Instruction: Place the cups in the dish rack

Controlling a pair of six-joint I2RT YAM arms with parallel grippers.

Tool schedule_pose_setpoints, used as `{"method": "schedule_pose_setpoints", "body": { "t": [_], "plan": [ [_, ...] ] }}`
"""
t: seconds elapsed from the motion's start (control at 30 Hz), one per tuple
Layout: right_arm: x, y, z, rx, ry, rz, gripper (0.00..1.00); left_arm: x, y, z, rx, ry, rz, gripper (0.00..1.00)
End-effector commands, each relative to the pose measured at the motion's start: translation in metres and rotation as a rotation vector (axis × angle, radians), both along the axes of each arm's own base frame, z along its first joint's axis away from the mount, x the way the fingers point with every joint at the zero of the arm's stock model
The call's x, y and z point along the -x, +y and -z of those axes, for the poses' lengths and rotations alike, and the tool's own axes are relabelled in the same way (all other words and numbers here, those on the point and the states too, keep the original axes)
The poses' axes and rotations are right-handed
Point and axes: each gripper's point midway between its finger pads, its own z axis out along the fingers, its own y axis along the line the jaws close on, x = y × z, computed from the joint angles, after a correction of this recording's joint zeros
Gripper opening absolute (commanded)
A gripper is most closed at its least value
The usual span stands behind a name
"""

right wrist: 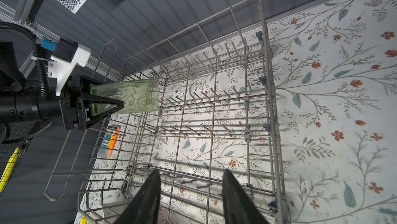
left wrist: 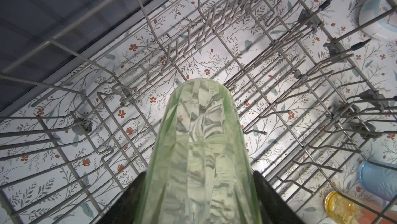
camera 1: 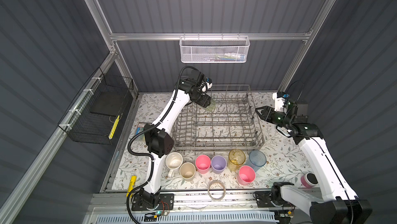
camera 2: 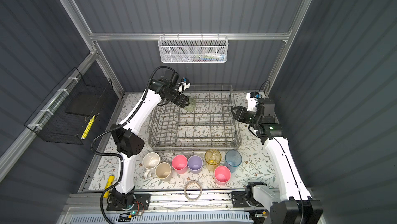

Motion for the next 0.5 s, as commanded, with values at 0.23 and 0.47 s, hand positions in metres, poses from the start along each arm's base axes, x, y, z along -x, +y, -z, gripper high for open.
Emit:
{"method": "schedule_pose_setpoints", "body": {
  "t": [0.23,0.47],
  "plan": [
    [0.000,-0.003,0.011,0.017,0.023,0.001,0.47,-0.007,-0.004,0.006,-0.031,-0.016,0.015,0.00],
    [-0.001,-0.003,0.014,0.016,0.029,-0.001,0.47,-0.010,-0.010,0.016,-0.028,-0.004,0.025,0.00]
  ]
}}
